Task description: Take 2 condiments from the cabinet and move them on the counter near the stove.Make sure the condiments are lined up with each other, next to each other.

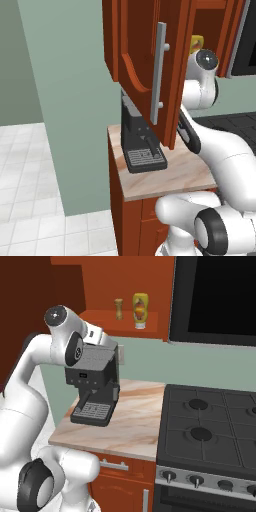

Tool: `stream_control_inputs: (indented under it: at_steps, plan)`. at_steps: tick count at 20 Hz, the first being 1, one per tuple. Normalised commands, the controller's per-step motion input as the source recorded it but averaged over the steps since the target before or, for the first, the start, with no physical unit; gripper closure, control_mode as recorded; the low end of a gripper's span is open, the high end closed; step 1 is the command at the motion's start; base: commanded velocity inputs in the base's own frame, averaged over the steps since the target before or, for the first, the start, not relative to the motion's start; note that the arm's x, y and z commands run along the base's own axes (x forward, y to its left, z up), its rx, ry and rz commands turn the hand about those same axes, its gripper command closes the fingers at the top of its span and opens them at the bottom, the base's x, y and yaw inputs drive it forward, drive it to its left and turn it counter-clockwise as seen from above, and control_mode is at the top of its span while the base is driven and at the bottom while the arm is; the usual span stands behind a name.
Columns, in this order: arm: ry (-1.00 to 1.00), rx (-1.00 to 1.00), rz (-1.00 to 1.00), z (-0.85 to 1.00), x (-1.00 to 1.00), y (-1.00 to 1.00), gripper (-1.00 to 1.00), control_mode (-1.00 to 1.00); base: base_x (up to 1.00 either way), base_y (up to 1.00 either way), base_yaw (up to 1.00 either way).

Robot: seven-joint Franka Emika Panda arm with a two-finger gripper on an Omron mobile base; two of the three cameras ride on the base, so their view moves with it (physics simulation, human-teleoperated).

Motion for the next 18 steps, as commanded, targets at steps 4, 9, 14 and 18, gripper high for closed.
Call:
stream_control_inputs:
  at_steps: [4,9,14,18]
  plan:
    - [0.0,0.0,0.0,0.3,0.39,0.0,-1.0,-1.0,0.0,0.0,0.0]
    - [0.0,-0.03,0.0,0.08,0.45,-0.05,-1.0,-1.0,0.0,0.0,0.0]
    - [0.0,-0.04,0.0,0.0,0.48,-0.05,-1.0,-1.0,0.0,0.0,0.0]
    - [0.0,-0.03,0.0,0.04,0.44,-0.1,-1.0,-1.0,0.0,0.0,0.0]
